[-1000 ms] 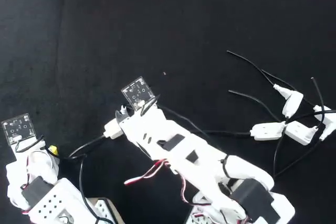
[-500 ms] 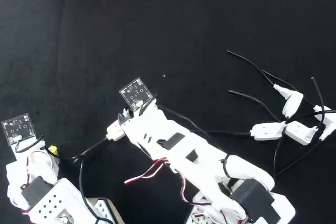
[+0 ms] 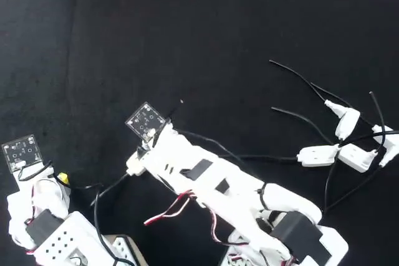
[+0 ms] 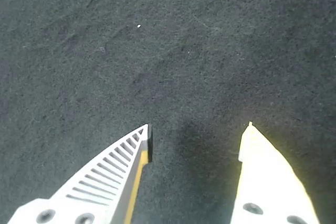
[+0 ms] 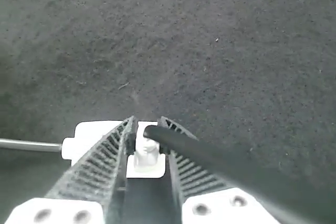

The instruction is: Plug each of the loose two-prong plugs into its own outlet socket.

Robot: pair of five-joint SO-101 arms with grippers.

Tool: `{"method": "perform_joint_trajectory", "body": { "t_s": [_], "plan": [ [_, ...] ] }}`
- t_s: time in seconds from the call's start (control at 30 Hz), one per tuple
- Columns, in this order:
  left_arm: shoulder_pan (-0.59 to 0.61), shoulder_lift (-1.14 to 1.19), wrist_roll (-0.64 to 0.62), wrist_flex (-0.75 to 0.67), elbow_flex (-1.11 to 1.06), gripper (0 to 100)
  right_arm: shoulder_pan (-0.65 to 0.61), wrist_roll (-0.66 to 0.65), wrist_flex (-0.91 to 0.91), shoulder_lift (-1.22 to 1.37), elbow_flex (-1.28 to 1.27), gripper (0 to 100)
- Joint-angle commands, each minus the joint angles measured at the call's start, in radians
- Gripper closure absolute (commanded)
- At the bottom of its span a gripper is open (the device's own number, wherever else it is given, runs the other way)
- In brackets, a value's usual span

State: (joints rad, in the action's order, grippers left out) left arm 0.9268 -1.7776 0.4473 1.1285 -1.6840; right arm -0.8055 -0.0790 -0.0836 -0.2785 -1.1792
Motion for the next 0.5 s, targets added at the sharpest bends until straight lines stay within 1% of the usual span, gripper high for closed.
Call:
{"method": "perform_joint_trajectory", "body": {
  "t_s": [0.0, 0.1, 0.27, 0.37, 0.47],
  "plan": [
    [-0.005, -0.011, -0.008, 0.005, -0.016, 72, -0.026, -0.009, -0.101, 0.015, 0.048, 98.6],
    [-0.005, -0.011, -0.008, 0.005, -0.016, 72, -0.002, -0.054, -0.186, 0.015, 0.068, 98.6],
    [-0.005, -0.011, -0.006, 0.005, -0.016, 72, 0.101, -0.169, -0.292, 0.007, 0.074, 98.6],
    [-0.005, -0.011, -0.006, 0.005, -0.016, 72, 0.201, -0.230, -0.348, 0.005, 0.076, 98.6],
    [-0.005, -0.011, -0.006, 0.005, -0.016, 72, 0.334, -0.304, -0.416, 0.005, 0.090, 98.6]
  ]
}}
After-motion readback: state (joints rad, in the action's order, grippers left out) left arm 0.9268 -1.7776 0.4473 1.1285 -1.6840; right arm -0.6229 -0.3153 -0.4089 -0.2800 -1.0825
